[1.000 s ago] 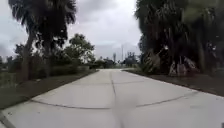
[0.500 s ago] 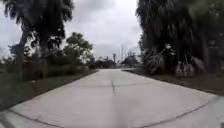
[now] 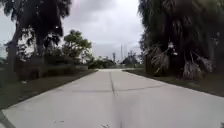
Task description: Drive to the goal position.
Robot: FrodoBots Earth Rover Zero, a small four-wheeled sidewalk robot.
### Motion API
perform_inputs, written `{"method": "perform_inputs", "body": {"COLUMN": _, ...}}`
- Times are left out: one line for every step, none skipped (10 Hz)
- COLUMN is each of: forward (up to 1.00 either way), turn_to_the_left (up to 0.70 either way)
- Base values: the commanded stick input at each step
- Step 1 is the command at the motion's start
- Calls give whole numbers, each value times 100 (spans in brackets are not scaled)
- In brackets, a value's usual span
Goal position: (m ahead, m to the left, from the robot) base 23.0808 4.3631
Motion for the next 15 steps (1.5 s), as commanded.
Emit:
{"method": "perform_inputs", "body": {"forward": 85, "turn_to_the_left": 0}}
{"method": "perform_inputs", "body": {"forward": 85, "turn_to_the_left": 0}}
{"method": "perform_inputs", "body": {"forward": 85, "turn_to_the_left": 0}}
{"method": "perform_inputs", "body": {"forward": 85, "turn_to_the_left": 0}}
{"method": "perform_inputs", "body": {"forward": 85, "turn_to_the_left": 0}}
{"method": "perform_inputs", "body": {"forward": 85, "turn_to_the_left": 0}}
{"method": "perform_inputs", "body": {"forward": 85, "turn_to_the_left": 0}}
{"method": "perform_inputs", "body": {"forward": 85, "turn_to_the_left": 0}}
{"method": "perform_inputs", "body": {"forward": 85, "turn_to_the_left": 0}}
{"method": "perform_inputs", "body": {"forward": 85, "turn_to_the_left": 0}}
{"method": "perform_inputs", "body": {"forward": 85, "turn_to_the_left": 0}}
{"method": "perform_inputs", "body": {"forward": 85, "turn_to_the_left": 0}}
{"method": "perform_inputs", "body": {"forward": 85, "turn_to_the_left": 0}}
{"method": "perform_inputs", "body": {"forward": 85, "turn_to_the_left": 0}}
{"method": "perform_inputs", "body": {"forward": 85, "turn_to_the_left": 0}}
